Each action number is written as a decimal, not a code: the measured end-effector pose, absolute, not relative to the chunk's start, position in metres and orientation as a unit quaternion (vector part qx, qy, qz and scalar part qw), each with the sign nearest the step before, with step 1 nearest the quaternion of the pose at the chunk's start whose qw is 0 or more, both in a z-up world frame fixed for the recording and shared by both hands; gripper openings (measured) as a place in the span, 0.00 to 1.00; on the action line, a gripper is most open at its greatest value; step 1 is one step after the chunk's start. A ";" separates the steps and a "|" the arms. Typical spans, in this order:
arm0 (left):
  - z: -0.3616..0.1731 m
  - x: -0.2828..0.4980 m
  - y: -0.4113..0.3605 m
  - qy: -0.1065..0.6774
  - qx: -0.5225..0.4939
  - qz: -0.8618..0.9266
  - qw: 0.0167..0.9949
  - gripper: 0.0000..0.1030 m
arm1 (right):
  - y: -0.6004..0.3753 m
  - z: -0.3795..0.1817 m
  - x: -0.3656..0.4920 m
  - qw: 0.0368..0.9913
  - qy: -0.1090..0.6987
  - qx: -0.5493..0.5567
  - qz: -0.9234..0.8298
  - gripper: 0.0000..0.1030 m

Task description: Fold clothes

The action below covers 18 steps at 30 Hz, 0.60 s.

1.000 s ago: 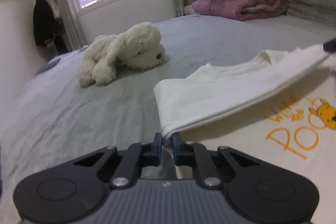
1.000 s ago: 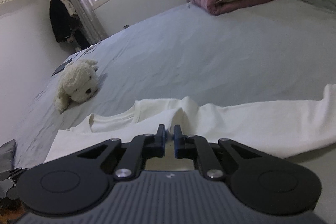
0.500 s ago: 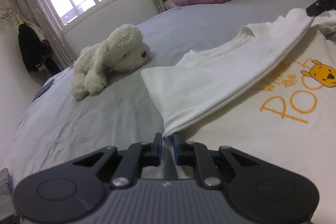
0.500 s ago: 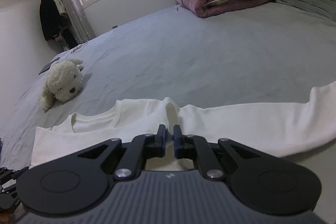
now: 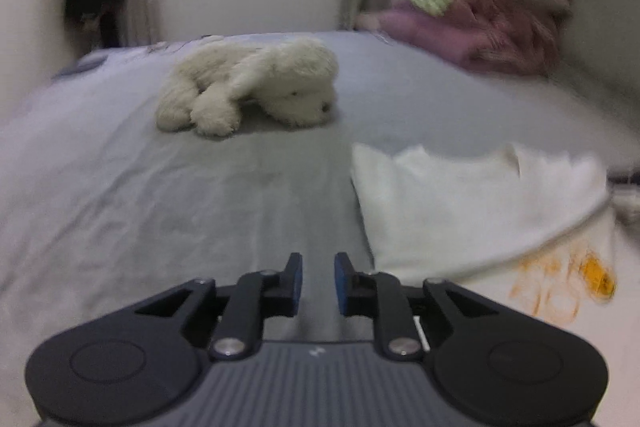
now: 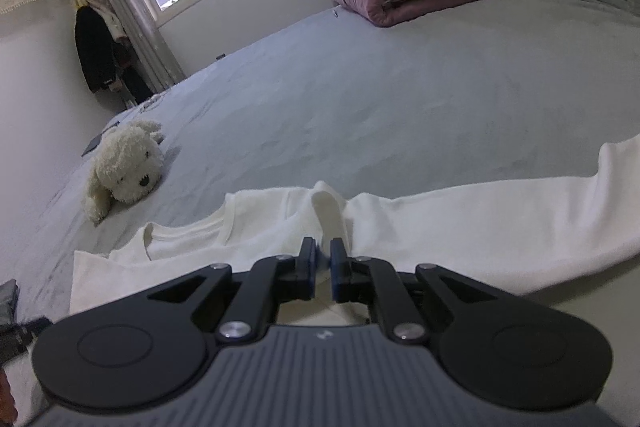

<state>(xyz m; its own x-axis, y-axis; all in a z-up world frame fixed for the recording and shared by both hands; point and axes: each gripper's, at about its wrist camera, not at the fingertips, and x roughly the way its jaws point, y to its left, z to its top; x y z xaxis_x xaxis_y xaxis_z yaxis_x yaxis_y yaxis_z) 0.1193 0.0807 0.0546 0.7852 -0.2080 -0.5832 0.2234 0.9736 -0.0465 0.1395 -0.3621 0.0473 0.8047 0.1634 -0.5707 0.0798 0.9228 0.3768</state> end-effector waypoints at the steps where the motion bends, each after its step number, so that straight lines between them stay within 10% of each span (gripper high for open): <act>1: 0.056 0.125 0.077 0.305 0.010 -0.114 0.945 0.18 | -0.361 0.046 0.139 0.929 0.315 0.192 0.022 0.08; 9: 0.058 0.200 0.044 0.323 -0.041 -0.143 0.935 0.54 | -0.363 0.044 0.134 0.927 0.323 0.190 0.021 0.09; 10: 0.054 0.210 0.041 0.335 -0.047 -0.142 0.930 0.53 | -0.360 0.044 0.132 0.929 0.323 0.179 0.020 0.09; 12: 0.045 0.221 0.040 0.350 -0.057 -0.135 0.925 0.18 | -0.354 0.044 0.130 0.933 0.323 0.158 0.017 0.09; 18: 0.035 0.233 0.033 0.343 -0.052 -0.104 0.932 0.09 | -0.338 0.044 0.124 0.942 0.323 0.094 0.009 0.08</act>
